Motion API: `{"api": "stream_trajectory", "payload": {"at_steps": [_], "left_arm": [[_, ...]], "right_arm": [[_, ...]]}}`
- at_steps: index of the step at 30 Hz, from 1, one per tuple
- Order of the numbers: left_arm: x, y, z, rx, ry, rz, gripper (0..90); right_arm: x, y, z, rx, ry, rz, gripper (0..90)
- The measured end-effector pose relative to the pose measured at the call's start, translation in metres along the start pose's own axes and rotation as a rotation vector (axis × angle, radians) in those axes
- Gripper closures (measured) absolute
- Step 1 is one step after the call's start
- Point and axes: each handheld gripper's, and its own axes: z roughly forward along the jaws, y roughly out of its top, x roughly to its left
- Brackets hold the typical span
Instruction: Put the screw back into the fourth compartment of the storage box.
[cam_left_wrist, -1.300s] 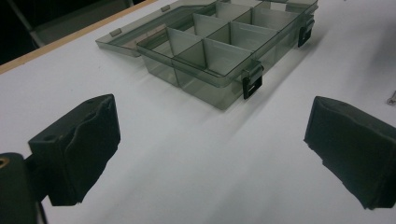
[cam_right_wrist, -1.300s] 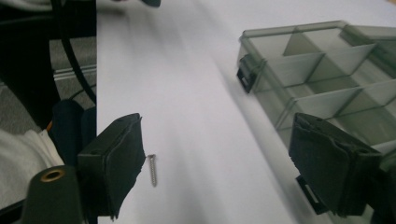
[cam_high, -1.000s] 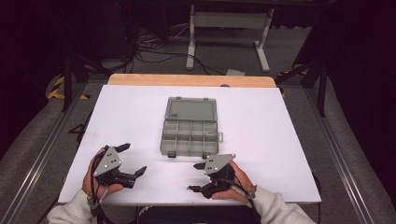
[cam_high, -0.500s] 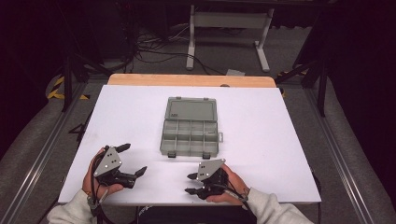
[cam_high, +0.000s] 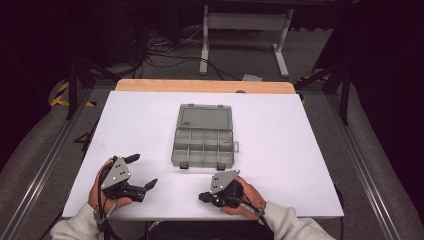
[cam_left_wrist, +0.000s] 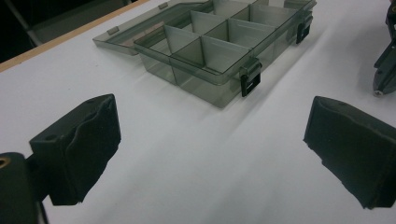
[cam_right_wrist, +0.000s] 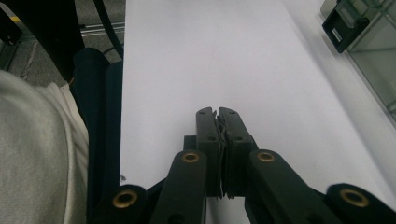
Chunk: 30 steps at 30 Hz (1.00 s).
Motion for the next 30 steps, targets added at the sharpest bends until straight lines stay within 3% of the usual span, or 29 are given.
{"api": "stream_trajectory", "payload": {"at_steps": [11, 30], "left_arm": [[0.001, 0.000, 0.000, -0.008, 0.001, -0.007, 4.3], [0.003, 0.000, 0.001, -0.011, -0.005, -0.006, 4.4]], "right_arm": [[-0.003, -0.002, -0.001, -0.011, -0.010, 0.016, 88.8], [-0.006, 0.001, -0.010, -0.026, -0.038, -0.005, 88.9]]}}
